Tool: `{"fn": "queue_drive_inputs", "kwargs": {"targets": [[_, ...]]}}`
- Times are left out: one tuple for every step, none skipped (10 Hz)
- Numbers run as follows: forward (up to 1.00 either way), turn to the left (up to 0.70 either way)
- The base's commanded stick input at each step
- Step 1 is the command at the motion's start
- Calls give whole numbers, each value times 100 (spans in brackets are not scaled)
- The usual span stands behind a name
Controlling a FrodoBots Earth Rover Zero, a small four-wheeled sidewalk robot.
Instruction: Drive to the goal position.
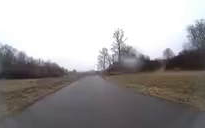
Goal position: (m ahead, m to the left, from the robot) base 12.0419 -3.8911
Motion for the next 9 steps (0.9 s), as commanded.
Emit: {"fn": "queue_drive_inputs", "kwargs": {"targets": [[70, 0], [70, 0], [70, 0], [70, 0], [70, 0], [70, 0], [70, 0], [70, 0], [70, 0]]}}
